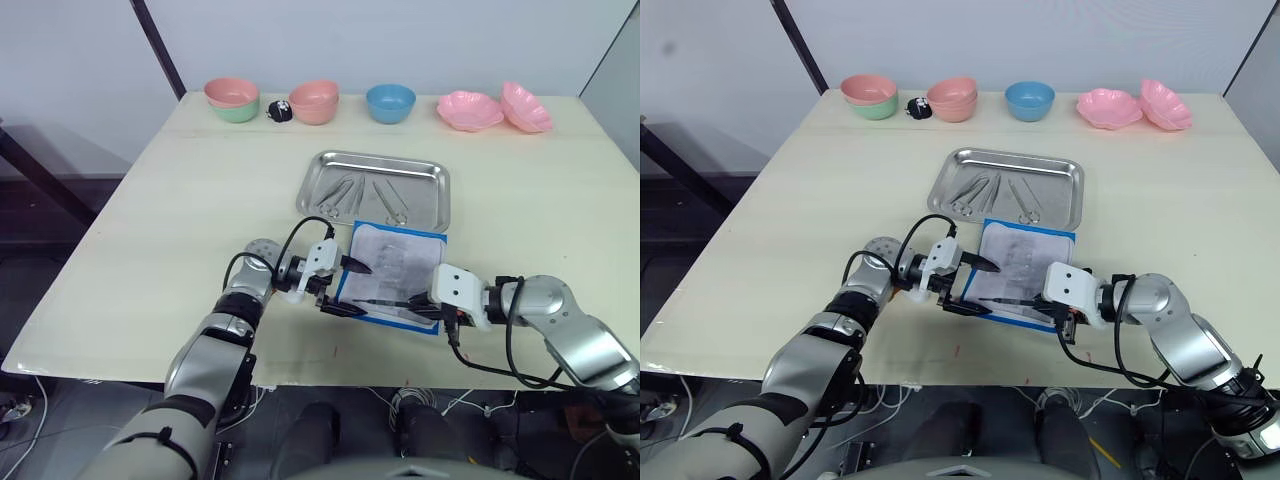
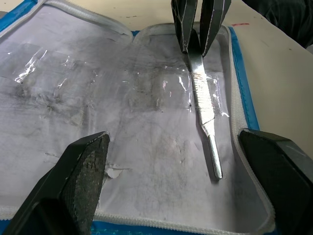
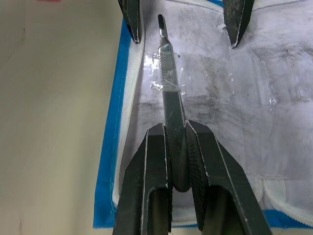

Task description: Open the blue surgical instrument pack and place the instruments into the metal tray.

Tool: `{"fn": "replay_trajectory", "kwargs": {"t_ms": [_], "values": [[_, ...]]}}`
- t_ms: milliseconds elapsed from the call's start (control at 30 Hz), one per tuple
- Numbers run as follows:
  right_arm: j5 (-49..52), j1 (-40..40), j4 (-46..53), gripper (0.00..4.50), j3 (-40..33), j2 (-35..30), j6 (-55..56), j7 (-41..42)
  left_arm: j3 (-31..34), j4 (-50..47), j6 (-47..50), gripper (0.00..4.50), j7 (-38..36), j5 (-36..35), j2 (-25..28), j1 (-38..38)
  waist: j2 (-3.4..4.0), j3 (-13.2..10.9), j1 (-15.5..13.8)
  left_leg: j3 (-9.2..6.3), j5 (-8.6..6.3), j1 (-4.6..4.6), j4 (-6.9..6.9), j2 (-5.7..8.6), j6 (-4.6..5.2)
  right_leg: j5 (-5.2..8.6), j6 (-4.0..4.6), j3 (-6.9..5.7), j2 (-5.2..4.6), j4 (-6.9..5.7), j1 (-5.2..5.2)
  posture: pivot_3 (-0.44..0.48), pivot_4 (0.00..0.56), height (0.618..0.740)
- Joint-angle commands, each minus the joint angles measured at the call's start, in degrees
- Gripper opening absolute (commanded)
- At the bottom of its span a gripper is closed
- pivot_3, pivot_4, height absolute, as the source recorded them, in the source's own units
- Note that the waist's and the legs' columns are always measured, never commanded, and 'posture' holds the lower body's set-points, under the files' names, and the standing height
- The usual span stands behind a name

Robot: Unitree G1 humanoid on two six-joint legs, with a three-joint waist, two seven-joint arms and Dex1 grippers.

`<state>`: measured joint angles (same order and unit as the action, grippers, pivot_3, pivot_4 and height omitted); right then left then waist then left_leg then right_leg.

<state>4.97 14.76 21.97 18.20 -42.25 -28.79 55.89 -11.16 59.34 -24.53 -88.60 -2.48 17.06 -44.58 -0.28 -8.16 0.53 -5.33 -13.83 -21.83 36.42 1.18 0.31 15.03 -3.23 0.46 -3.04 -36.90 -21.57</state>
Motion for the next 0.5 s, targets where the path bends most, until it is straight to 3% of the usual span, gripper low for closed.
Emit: {"fn": "replay_trajectory", "kwargs": {"t_ms": [33, 500], "values": [[0.4, 2.6, 2.6, 0.04, -2.1, 0.1, 0.5, -0.7, -2.3, 4.3, 2.3, 4.5, 0.7, 3.5, 0.4, 3.2, 0.0, 0.0, 0.0, 0.0, 0.0, 0.0, 0.0, 0.0, 0.0, 0.0, 0.0, 0.0, 0.0, 0.0, 0.0, 0.0, 0.15, 0.74], [1.1, 2.4, 3.3, 0.04, -4.6, -3.6, 1.8, 0.6, -2.3, 4.2, 2.3, 4.5, 0.5, 3.4, 0.1, 3.5, 0.01, 0.0, -0.2, 0.0, 0.0, -0.02, 0.0, 0.01, 0.0, 0.0, 0.0, -0.01, -0.02, 0.0, 0.0, 0.0, 0.15, 0.74]]}}
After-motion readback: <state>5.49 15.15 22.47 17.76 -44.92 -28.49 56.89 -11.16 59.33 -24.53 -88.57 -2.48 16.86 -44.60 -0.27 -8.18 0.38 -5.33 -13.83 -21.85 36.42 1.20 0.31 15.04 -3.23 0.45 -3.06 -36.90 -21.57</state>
